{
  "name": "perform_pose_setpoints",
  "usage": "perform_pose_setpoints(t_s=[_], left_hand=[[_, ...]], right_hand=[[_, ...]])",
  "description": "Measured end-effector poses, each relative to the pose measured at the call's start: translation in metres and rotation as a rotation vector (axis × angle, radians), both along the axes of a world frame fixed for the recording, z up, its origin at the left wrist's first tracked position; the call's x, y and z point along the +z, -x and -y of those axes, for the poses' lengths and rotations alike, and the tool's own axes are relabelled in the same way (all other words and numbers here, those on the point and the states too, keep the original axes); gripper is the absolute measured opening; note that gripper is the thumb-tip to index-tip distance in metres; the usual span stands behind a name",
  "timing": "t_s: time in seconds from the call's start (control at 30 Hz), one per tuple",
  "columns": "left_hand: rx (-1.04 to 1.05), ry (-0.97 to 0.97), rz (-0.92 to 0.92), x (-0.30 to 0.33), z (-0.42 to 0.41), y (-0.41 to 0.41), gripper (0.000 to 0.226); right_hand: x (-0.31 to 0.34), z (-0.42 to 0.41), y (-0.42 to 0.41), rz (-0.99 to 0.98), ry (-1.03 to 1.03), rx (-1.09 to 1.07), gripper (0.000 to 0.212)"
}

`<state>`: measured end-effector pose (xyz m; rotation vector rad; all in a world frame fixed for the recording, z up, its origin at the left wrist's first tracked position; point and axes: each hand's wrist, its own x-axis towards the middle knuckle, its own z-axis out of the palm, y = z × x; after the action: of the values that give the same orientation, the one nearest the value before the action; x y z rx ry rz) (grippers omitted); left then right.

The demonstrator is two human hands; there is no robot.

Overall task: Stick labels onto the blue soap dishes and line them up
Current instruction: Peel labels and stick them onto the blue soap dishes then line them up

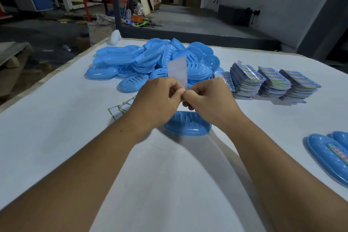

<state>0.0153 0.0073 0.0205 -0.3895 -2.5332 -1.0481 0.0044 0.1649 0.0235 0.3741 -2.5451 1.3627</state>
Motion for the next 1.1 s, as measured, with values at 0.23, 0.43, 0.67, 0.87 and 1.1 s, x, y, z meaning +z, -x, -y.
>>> perform_pose_setpoints(t_s=[0.23,0.43,0.67,0.87,1.1], left_hand=[[0.016,-0.039,0.006,-0.001,0.002,0.001,0.014],[0.008,-0.073,0.042,-0.003,0.001,0.001,0.015],[0.01,-0.01,0.029,-0.003,0.0,0.0,0.017],[0.01,-0.005,0.028,-0.002,0.003,0.002,0.02],[0.007,-0.012,0.05,-0.003,0.008,0.006,0.021]], right_hand=[[0.001,0.0,0.0,0.008,-0.025,0.0,0.025],[0.0,0.002,-0.002,-0.019,-0.082,-0.044,0.026],[0.0,0.002,0.0,-0.008,-0.075,-0.043,0.026],[0.001,-0.004,0.002,0.096,0.022,0.053,0.026],[0.002,-0.01,0.004,0.179,0.095,0.148,0.022]])
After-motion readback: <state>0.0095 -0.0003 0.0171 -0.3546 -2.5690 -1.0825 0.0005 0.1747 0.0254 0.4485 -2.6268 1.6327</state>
